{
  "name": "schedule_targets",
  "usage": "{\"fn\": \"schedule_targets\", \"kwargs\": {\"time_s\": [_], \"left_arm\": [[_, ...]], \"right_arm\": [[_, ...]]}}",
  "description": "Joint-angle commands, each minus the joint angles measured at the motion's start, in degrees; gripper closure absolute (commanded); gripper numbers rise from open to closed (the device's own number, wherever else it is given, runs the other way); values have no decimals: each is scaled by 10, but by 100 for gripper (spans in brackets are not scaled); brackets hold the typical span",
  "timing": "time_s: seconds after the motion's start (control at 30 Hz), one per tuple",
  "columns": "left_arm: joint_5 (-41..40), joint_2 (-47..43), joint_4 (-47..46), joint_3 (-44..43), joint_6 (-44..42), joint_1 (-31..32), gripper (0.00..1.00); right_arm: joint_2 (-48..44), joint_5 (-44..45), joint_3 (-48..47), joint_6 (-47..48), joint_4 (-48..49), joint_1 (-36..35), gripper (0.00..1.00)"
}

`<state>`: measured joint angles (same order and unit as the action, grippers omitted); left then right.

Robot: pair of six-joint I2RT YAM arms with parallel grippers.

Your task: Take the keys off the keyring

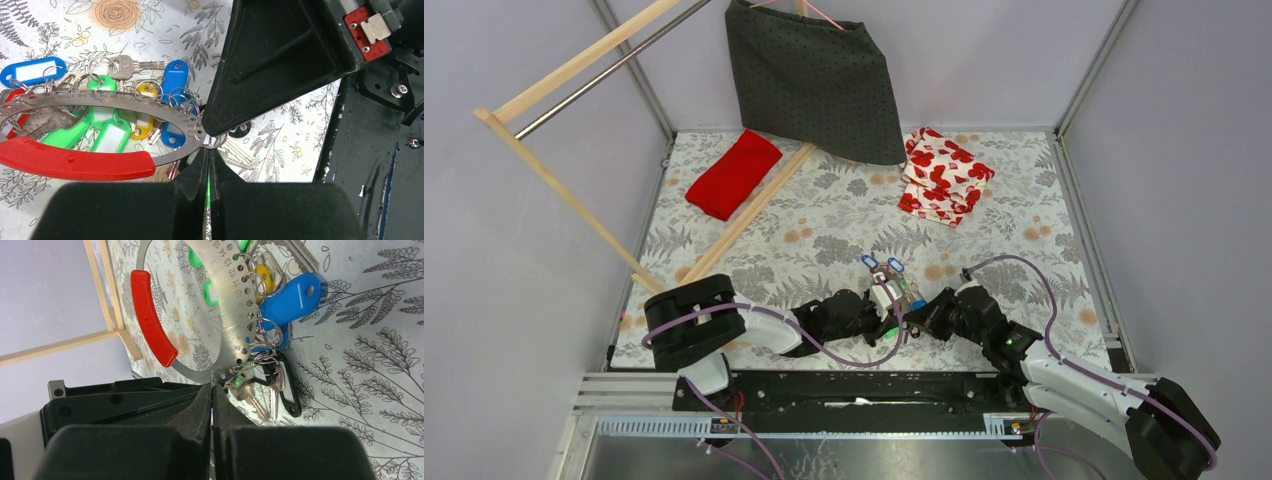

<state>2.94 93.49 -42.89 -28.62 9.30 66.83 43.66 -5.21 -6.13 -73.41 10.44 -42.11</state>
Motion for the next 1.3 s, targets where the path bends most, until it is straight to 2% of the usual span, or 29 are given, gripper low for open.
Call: {"fn": "schedule_targets", "kwargs": {"time_s": [0.0,0.43,0.77,1.0,1.13,1.27], "left_arm": [[-7,-19,-29,-7,-14,-12,100],[2,-42,-2,-6,-61,-21,100],[27,-60,30,-18,-138,-20,100],[63,-66,80,-41,-168,-20,100],[90,-63,102,-50,-178,-17,100],[78,-57,118,-60,-178,-13,100]], "right_arm": [[11,-58,-1,35,25,-9,100],[28,-132,-14,101,9,-9,100],[65,-189,-53,166,-42,-8,100],[94,-192,-75,196,-74,-8,100],[118,-180,-109,236,-126,-9,100],[135,-166,-140,258,-156,-8,100]]}}
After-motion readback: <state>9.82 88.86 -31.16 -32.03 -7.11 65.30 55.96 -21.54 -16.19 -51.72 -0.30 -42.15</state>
